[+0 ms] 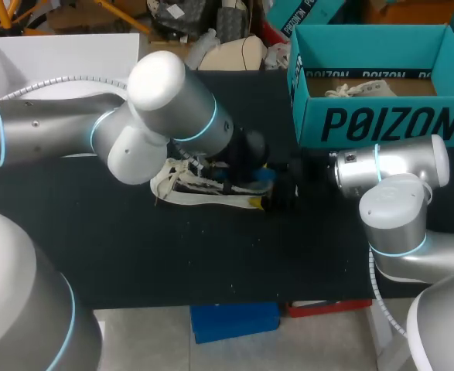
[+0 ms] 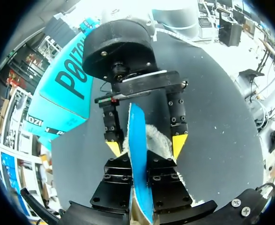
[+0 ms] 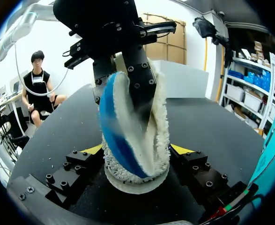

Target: Take the shoe out of the shoebox, open the shoe tongue, remove and reinsert the insole, then place the shoe into the shoebox

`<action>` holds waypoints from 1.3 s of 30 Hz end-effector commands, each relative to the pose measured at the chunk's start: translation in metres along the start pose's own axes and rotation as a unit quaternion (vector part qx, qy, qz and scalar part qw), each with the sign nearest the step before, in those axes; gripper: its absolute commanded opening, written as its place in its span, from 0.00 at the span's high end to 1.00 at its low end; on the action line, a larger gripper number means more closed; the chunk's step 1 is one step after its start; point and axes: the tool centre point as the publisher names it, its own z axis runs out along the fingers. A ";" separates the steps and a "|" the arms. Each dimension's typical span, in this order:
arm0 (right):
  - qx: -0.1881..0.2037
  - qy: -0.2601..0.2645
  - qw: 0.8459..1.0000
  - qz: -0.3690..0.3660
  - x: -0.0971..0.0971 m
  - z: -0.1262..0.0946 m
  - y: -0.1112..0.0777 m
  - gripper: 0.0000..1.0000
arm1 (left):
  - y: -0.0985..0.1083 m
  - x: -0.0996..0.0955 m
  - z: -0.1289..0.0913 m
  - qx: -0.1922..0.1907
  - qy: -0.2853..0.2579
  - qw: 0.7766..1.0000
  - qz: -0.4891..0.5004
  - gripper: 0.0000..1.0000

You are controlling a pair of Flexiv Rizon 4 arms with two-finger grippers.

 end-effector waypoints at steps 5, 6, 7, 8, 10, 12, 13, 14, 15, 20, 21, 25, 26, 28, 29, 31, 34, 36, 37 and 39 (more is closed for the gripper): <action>0.000 0.000 1.000 0.000 0.001 0.002 -0.002 1.00 | -0.010 0.007 -0.065 0.101 0.023 0.994 -0.030 1.00; 0.000 0.000 1.000 0.000 0.001 0.002 -0.002 1.00 | -0.018 0.011 -0.074 0.102 0.013 0.994 -0.024 1.00; 0.000 0.000 1.000 0.000 0.001 0.002 -0.002 1.00 | -0.025 0.013 -0.083 0.117 0.013 0.993 -0.032 1.00; 0.000 0.000 1.000 0.000 0.001 0.002 -0.002 1.00 | -0.031 0.014 -0.091 0.139 0.022 0.989 -0.045 1.00; 0.000 0.000 1.000 0.000 0.001 0.002 -0.002 1.00 | -0.047 0.016 -0.109 0.156 0.016 0.986 -0.054 1.00; 0.000 0.000 1.000 0.000 0.001 0.002 -0.002 1.00 | -0.064 0.018 -0.128 0.185 0.016 0.980 -0.069 1.00; 0.000 0.000 1.000 0.000 0.001 0.002 -0.002 1.00 | -0.071 0.017 -0.137 0.193 0.013 0.978 -0.077 1.00; 0.000 0.000 1.000 0.000 0.001 0.002 -0.002 1.00 | -0.079 0.017 -0.147 0.205 0.011 0.975 -0.086 1.00; 0.000 0.000 1.000 0.000 0.001 0.002 -0.002 1.00 | -0.086 0.018 -0.157 0.217 0.011 0.971 -0.101 1.00; 0.000 0.000 1.000 0.000 0.001 0.002 -0.002 1.00 | -0.115 0.017 -0.202 0.256 0.006 0.953 -0.163 1.00; 0.000 0.000 1.000 0.000 0.001 0.002 -0.002 1.00 | -0.119 0.017 -0.211 0.269 0.014 0.947 -0.178 1.00; 0.000 0.000 1.000 0.000 0.001 0.002 -0.002 1.00 | -0.133 0.018 -0.242 0.323 0.052 0.920 -0.216 1.00; 0.000 0.000 1.000 0.000 0.001 0.002 -0.002 1.00 | -0.137 0.018 -0.249 0.339 0.072 0.913 -0.214 1.00; 0.000 0.000 1.000 0.000 0.001 0.002 -0.002 1.00 | -0.137 0.018 -0.249 0.339 0.072 0.913 -0.214 1.00; 0.000 0.000 1.000 0.000 0.001 0.002 -0.002 1.00 | -0.137 0.018 -0.249 0.339 0.072 0.913 -0.214 1.00; 0.000 0.000 1.000 0.000 0.001 0.002 -0.002 1.00 | -0.137 0.018 -0.249 0.339 0.072 0.913 -0.214 1.00; 0.000 0.000 1.000 0.000 0.001 0.002 -0.002 1.00 | -0.137 0.018 -0.249 0.339 0.072 0.913 -0.214 1.00; 0.000 0.000 1.000 0.000 0.001 0.002 -0.002 1.00 | -0.137 0.018 -0.249 0.339 0.072 0.913 -0.214 1.00; 0.000 0.000 1.000 0.000 0.001 0.002 -0.002 1.00 | -0.137 0.018 -0.249 0.339 0.072 0.913 -0.214 1.00; 0.000 0.000 1.000 0.000 0.001 0.002 -0.002 1.00 | -0.137 0.018 -0.249 0.339 0.072 0.913 -0.214 1.00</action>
